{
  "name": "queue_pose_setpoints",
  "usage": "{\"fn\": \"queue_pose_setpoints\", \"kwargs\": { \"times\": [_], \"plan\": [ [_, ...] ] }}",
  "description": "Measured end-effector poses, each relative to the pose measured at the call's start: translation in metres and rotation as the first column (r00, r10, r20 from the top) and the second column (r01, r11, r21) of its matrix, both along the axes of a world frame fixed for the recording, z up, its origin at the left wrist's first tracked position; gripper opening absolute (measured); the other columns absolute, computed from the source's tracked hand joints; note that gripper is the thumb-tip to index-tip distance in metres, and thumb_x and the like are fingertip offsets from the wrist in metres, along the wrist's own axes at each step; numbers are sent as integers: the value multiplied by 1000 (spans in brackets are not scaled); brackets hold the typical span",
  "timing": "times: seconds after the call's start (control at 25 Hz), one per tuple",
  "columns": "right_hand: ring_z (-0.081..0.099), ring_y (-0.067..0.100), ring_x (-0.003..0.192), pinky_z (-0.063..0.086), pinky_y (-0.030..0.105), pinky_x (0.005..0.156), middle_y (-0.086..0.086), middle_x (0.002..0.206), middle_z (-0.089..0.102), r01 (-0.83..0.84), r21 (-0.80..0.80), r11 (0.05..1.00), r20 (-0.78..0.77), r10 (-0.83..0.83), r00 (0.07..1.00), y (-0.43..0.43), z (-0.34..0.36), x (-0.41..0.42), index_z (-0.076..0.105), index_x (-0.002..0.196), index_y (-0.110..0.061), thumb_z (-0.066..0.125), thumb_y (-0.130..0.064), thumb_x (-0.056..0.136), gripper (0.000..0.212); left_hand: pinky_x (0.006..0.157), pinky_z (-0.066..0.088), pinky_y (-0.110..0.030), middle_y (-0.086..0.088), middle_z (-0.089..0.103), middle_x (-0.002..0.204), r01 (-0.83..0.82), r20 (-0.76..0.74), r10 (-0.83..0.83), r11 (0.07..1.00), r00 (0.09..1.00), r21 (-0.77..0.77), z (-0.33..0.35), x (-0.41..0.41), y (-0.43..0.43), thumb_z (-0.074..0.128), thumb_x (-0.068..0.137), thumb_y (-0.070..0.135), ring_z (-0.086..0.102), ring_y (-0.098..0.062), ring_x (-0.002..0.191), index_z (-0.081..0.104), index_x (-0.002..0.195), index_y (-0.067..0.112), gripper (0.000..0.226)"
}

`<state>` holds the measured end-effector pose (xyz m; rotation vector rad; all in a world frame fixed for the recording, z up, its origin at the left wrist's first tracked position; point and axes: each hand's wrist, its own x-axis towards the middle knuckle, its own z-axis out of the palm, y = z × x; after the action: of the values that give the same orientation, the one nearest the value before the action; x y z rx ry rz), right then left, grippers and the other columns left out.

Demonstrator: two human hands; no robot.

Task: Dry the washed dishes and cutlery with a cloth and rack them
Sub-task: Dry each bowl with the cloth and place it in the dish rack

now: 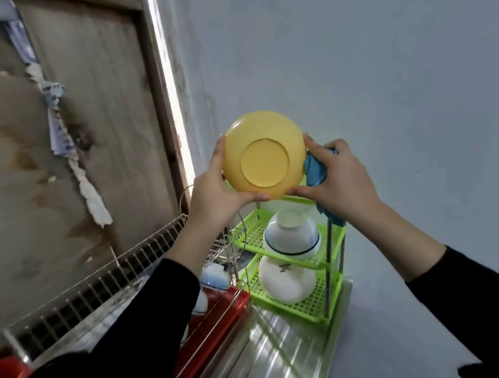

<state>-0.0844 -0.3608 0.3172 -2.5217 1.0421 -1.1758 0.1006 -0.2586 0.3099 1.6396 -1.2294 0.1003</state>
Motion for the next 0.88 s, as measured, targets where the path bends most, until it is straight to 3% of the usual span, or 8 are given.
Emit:
{"fn": "queue_pose_setpoints", "kwargs": {
  "times": [0.16,0.36,0.48,0.64,0.76,0.88],
  "plan": [
    [51,24,111,43,36,90,6,120,42,54,54,997,-96,-49,994,-51,11,17,30,150,-31,82,-52,65,101,105,44,-39,-5,54,138,51,-46,-46,992,998,112,5,24,-60,95,45,38,51,-22,127,17,153,30,134],
    [50,26,109,41,35,89,3,107,39,59,130,990,-121,-43,992,-101,10,30,33,149,-31,84,-50,64,100,101,45,-33,-7,59,131,27,34,-33,988,999,151,6,35,-103,93,43,49,53,-22,123,32,149,31,123],
    [54,26,104,46,36,86,9,114,53,34,179,983,-139,-9,990,-124,3,33,43,144,-32,86,-48,62,93,94,51,-39,-6,66,116,-13,98,-9,975,995,222,-2,41,-119,88,42,63,61,-25,111,41,141,34,113],
    [54,26,120,45,37,96,5,132,58,3,236,972,-136,30,990,-141,-2,34,48,142,-25,83,-48,68,84,91,51,-36,-1,66,114,11,77,-31,969,997,248,-8,49,-134,84,48,67,60,-22,109,51,133,30,98],
    [55,24,119,47,41,96,0,132,59,71,238,969,-285,0,958,-147,-4,36,53,136,-28,70,-60,76,69,91,41,-28,-2,56,126,34,21,-43,946,999,323,-9,49,-144,80,58,64,52,-22,117,54,131,19,90],
    [54,25,120,47,39,92,1,134,57,145,170,975,-426,-60,903,-146,-5,39,51,137,-29,61,-64,82,66,95,46,-34,-2,58,123,56,-42,-43,927,998,370,-18,48,-148,74,64,68,55,-23,114,55,127,18,83]
  ]
}}
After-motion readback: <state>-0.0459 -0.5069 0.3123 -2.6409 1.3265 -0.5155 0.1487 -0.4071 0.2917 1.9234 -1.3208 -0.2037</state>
